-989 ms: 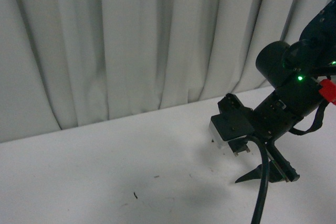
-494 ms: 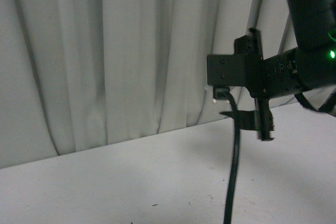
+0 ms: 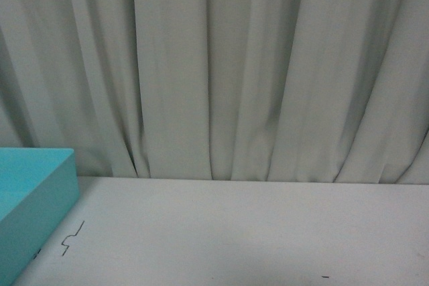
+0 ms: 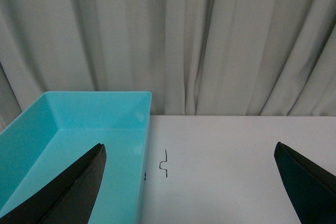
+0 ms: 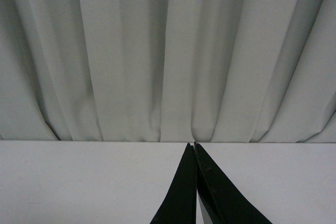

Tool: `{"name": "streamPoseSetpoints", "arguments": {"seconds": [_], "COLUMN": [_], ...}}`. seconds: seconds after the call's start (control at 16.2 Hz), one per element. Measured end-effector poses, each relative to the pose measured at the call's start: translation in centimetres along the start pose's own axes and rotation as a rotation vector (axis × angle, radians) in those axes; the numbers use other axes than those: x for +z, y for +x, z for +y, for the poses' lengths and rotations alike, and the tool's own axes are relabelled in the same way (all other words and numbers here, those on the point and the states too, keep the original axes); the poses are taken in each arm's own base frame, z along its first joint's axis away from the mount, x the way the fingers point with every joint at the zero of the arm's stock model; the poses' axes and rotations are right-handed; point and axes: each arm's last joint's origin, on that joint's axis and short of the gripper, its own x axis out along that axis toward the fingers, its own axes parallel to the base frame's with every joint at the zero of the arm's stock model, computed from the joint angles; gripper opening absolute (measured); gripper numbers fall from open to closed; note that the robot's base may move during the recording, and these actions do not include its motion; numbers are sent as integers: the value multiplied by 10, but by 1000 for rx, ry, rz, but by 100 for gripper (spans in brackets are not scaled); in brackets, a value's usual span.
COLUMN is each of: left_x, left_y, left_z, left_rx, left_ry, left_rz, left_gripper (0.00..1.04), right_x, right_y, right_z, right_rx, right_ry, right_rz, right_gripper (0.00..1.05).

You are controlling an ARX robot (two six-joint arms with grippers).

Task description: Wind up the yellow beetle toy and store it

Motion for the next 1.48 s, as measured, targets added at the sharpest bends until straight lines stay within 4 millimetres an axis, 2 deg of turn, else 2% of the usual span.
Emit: {"name": "streamPoseSetpoints", "arguments": {"seconds": [0.19,0.8,1.48], "left_x": [0,0,0], "left_y": [0,0,0], "left_z": [0,0,0], "left_rx": [0,0,0], "left_ry": [0,0,0], "left_rz": [0,0,0], "left_gripper": [98,98,98], "right_x": [-16,-38,-37], "right_y": [-16,-45,-60], "right_z": [1,2,2], "right_rx": [1,1,0], "right_ry": [24,31,31], "right_rz": [18,3,-6], "right_gripper": [2,2,2]}}
